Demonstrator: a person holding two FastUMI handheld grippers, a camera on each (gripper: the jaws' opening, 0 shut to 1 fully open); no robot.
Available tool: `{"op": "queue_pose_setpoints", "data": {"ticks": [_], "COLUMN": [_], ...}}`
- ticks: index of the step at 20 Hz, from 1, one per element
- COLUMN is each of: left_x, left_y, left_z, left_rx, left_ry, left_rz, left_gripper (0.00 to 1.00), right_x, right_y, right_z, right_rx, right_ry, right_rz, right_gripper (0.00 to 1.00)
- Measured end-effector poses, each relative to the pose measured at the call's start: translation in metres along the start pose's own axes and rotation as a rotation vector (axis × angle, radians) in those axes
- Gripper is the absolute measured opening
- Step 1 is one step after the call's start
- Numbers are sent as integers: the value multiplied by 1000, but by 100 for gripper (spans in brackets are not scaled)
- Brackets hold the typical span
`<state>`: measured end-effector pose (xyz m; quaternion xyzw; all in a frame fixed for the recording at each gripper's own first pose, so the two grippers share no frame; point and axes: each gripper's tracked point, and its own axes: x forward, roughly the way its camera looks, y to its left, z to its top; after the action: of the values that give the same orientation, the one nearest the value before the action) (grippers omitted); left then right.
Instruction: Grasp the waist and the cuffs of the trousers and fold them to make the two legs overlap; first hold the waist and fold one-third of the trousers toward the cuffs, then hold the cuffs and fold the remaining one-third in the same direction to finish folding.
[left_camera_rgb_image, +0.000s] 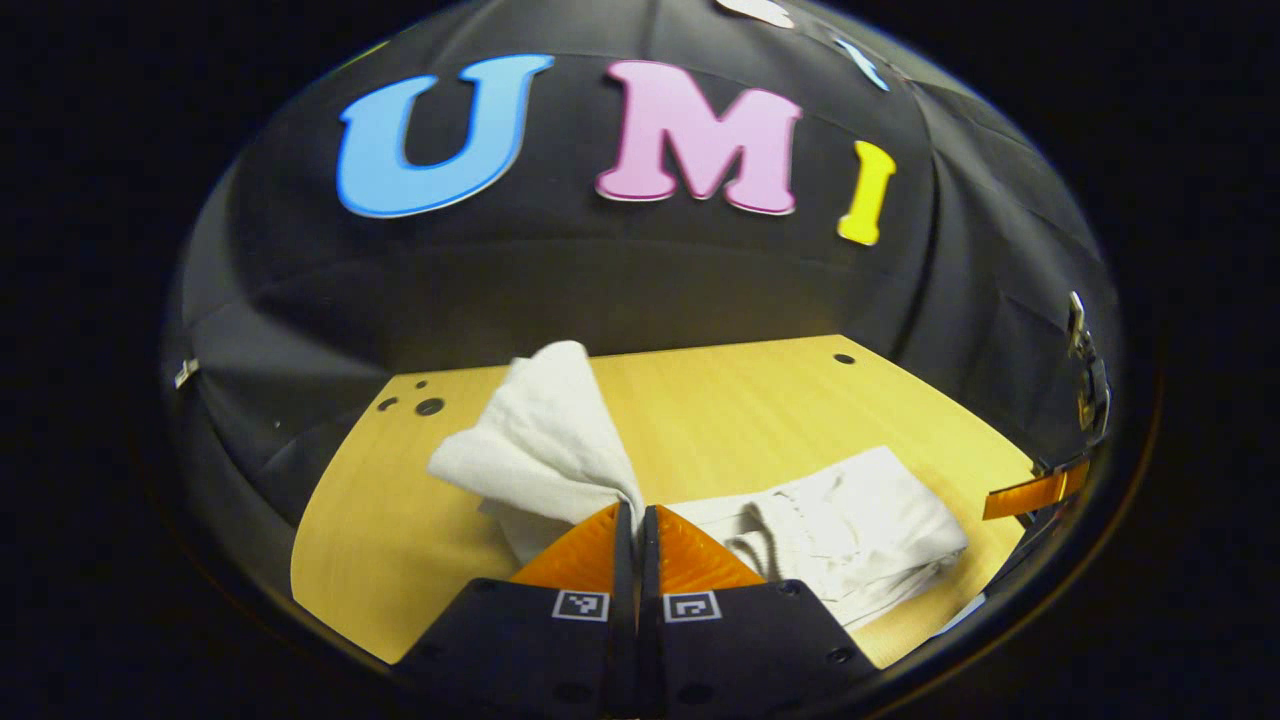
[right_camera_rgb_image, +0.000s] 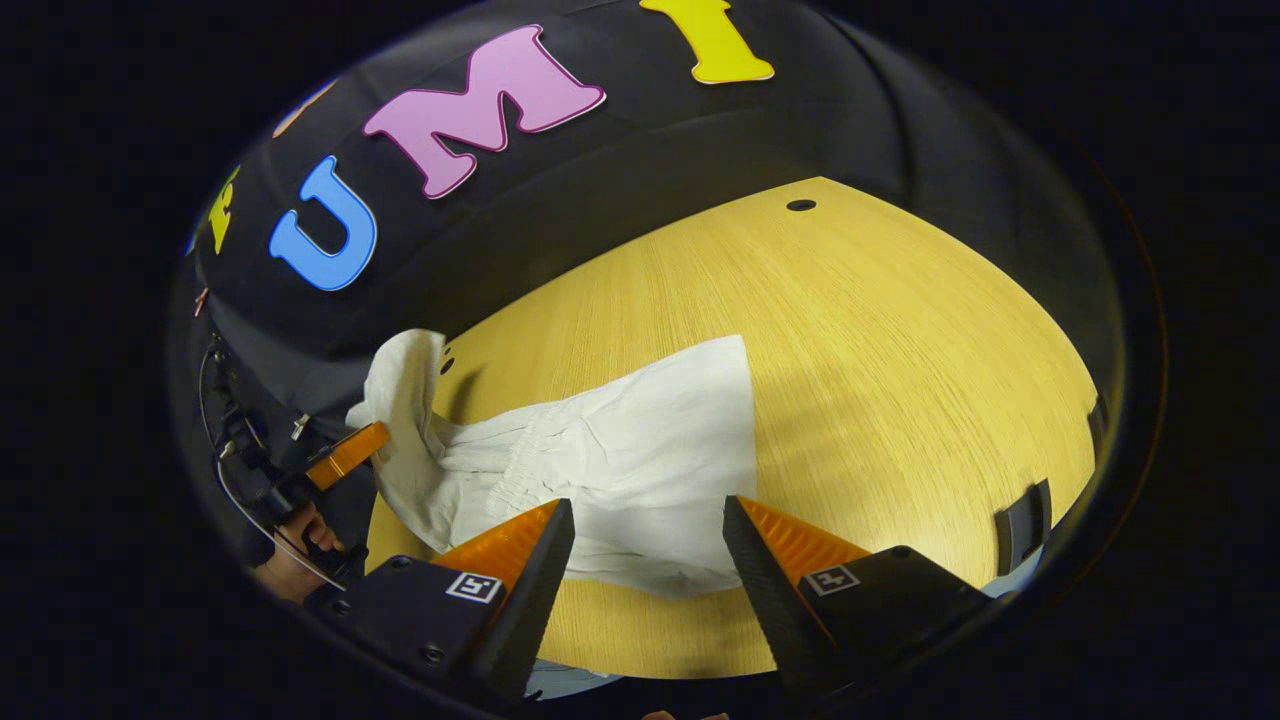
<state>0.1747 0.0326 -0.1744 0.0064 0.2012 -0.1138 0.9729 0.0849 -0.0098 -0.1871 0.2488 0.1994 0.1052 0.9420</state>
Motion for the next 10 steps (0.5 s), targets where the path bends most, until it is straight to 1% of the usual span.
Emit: {"op": "queue_pose_setpoints", "data": {"ticks": [3, 5, 7, 10], "left_x": [7, 10, 13, 11], "left_y": [-51, -82, -110, -140], "left_z": [1, -8, -24, -56], "left_rx": [76, 148, 225, 347], "left_ry": [4, 20, 51, 101], "left_rz": [-82, -136, -186, -248], "left_gripper": [6, 6, 6, 6], "right_x": [-5, -10, -15, -22], "right_y": [-14, -24, -34, -45], "right_z": [4, 5, 6, 7], "right_rx": [16, 33, 46, 66], "right_ry": [-12, -17, -23, -30], "right_rz": [-26, -40, -55, -70], "right_gripper": [93, 93, 93, 93]}}
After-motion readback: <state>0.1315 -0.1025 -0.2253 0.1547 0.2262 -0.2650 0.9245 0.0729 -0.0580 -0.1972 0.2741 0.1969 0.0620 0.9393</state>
